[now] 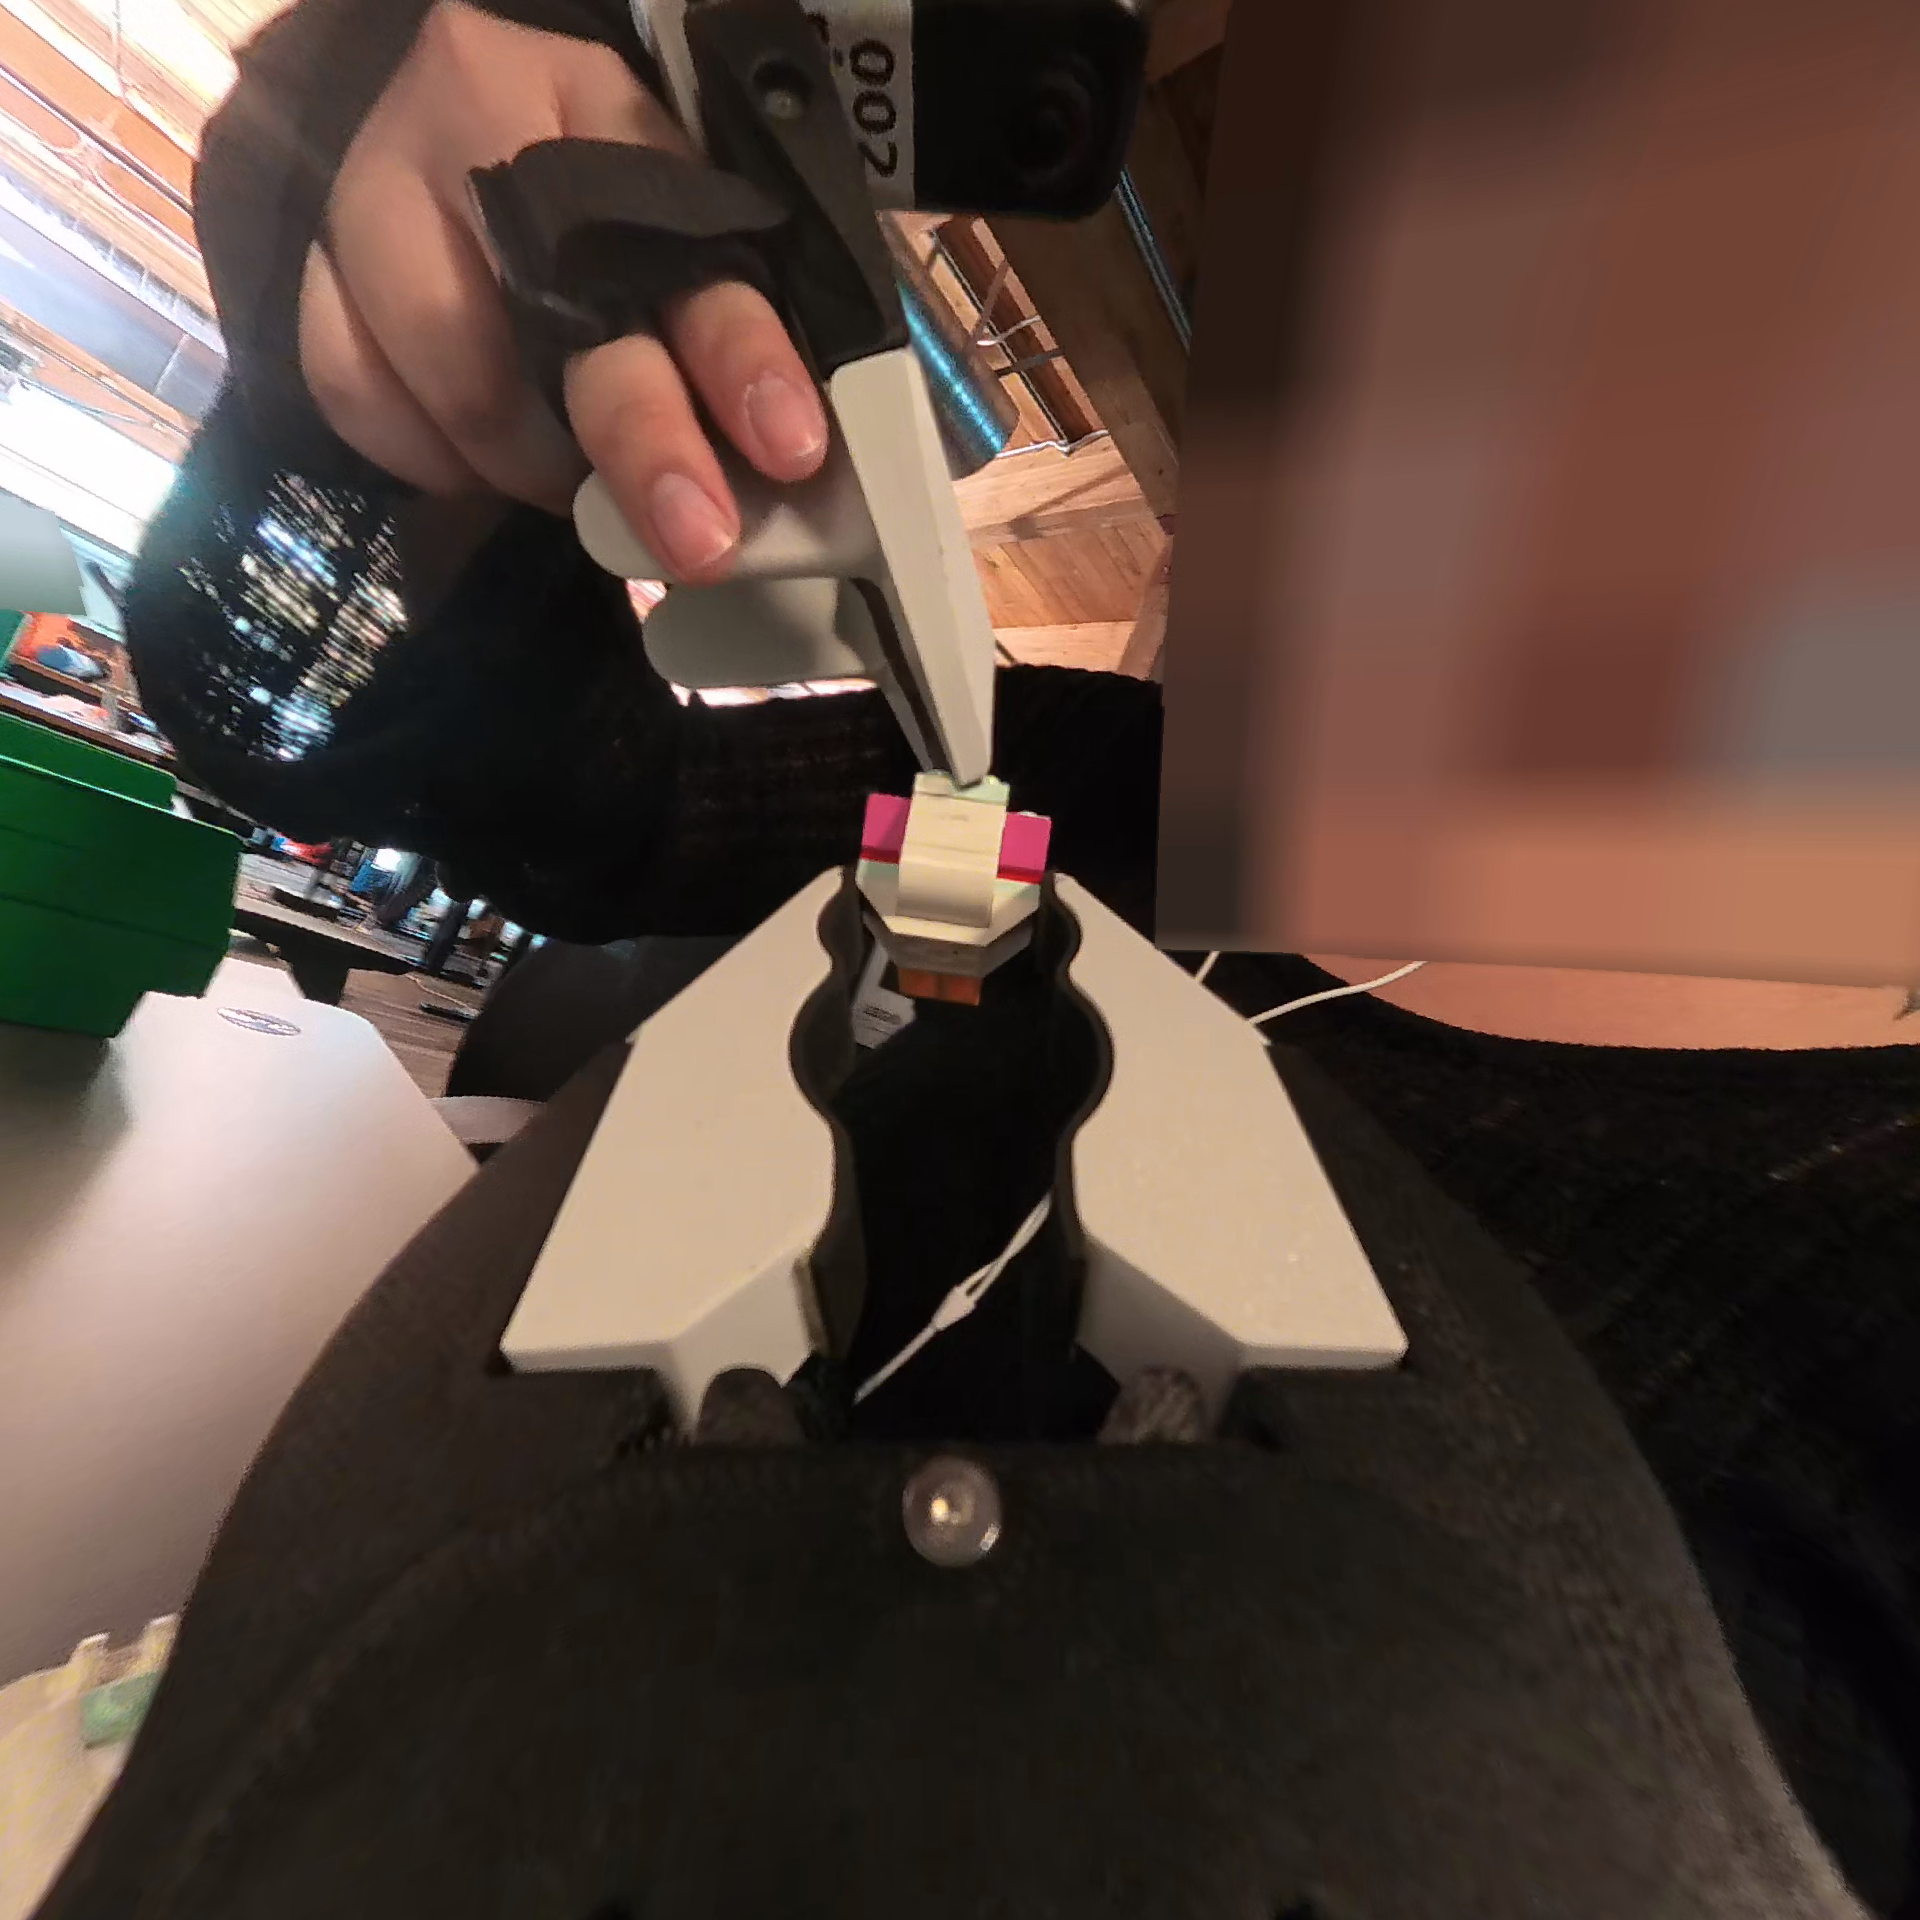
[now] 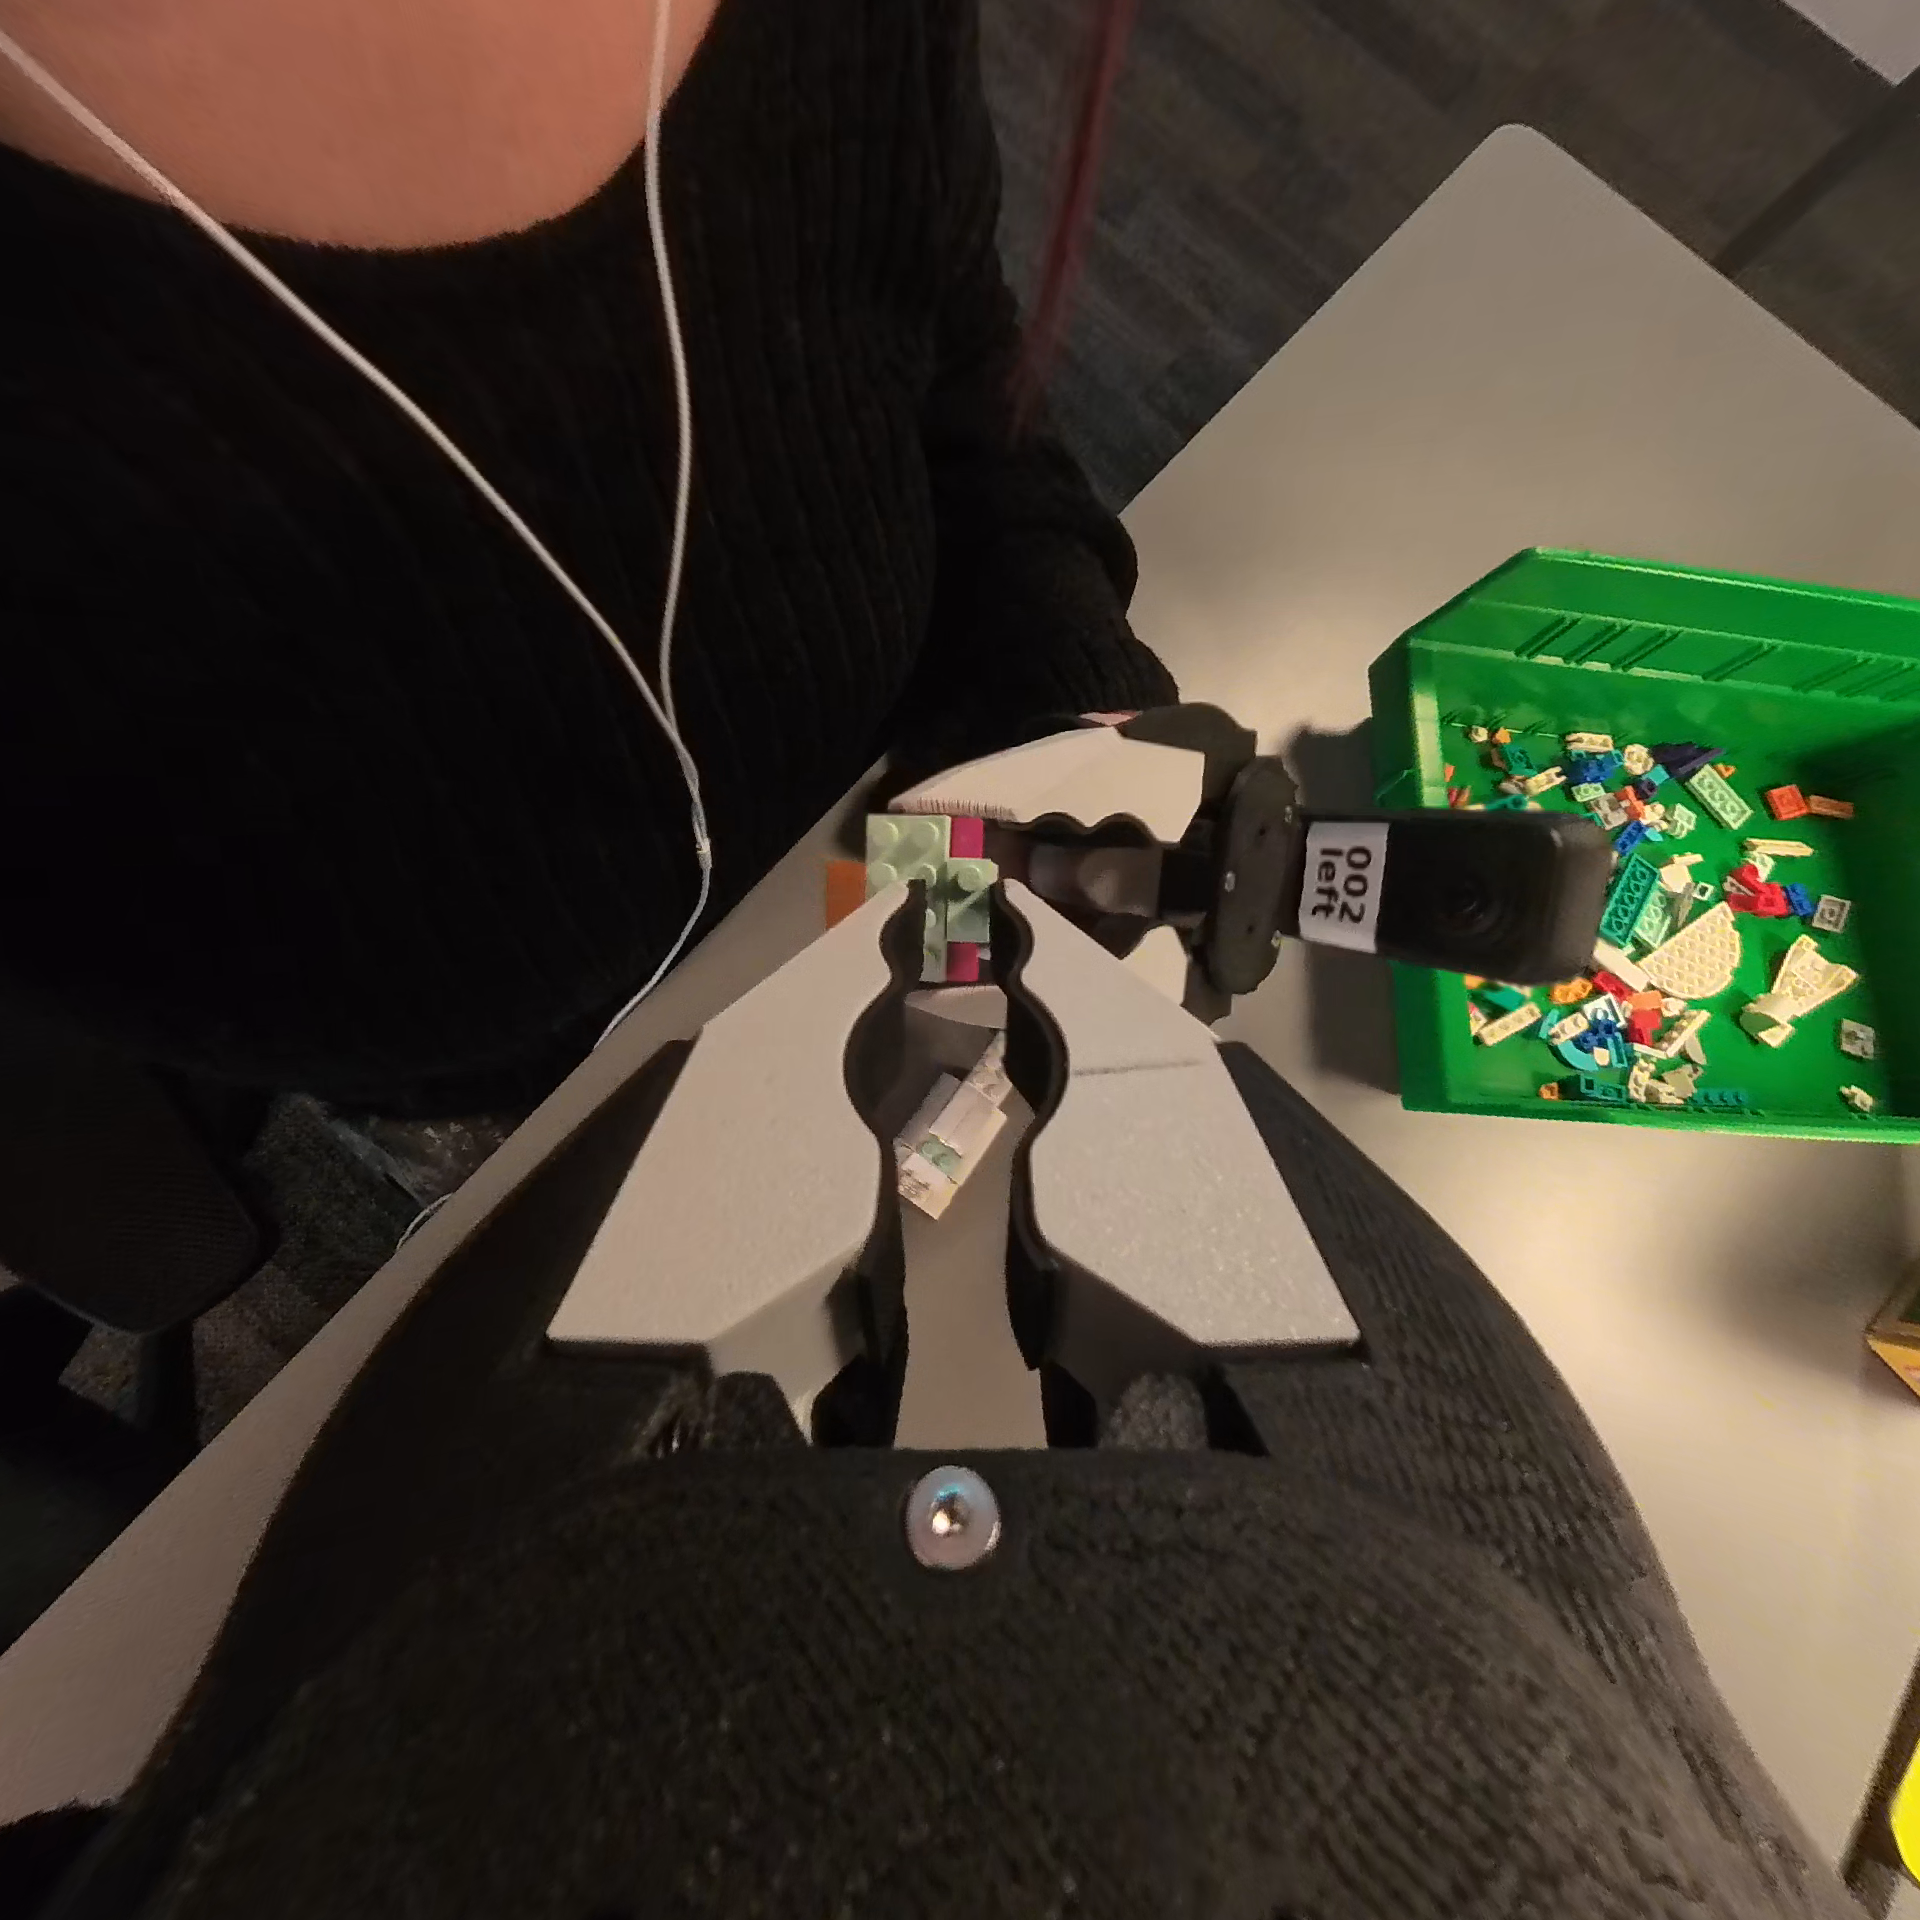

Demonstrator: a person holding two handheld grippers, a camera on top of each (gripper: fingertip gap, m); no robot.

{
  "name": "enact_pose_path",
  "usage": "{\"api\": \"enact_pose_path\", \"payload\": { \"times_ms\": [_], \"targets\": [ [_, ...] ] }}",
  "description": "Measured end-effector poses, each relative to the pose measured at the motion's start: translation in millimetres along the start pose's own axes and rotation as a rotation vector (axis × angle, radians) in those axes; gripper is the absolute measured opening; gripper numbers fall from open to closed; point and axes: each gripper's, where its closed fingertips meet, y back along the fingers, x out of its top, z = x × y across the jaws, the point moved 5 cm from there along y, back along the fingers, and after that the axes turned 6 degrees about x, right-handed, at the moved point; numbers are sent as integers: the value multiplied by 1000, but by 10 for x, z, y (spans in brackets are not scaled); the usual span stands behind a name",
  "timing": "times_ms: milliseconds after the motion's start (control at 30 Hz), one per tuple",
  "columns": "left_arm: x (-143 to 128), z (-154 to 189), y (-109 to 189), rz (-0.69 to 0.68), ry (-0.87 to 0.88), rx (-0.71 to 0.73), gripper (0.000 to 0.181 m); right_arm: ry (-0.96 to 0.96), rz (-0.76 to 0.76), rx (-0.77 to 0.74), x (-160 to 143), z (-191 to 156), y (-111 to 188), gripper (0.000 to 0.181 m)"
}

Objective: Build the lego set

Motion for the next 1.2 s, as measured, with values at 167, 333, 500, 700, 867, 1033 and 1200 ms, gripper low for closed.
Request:
{"api": "enact_pose_path", "payload": {
  "times_ms": [167, 333, 500, 700, 867, 1033, 1200],
  "targets": [
    [46, -12, 29, 34, -73, 59, 33, 9, -15, -33, -14, 3, 27, 18],
    [95, -29, 59, 73, -114, 102, 33, 16, -32, -70, -34, 5, 60, 28],
    [123, -57, 72, 94, -168, 159, 33, 14, -26, -123, -47, 7, 96, 34],
    [217, -103, 115, 166, -275, 283, 33, -22, 29, -256, -27, 23, 225, 43],
    [436, -93, 151, 276, -579, 563, 33, -158, 109, -561, -1, 200, 345, 44],
    [621, -30, 157, 337, -892, 879, 32, -197, 126, -873, 113, 340, 364, 36],
    [765, 63, 172, 353, -1151, 1162, 33, -126, -21, -1062, 192, 469, 265, 35]
  ]
}}
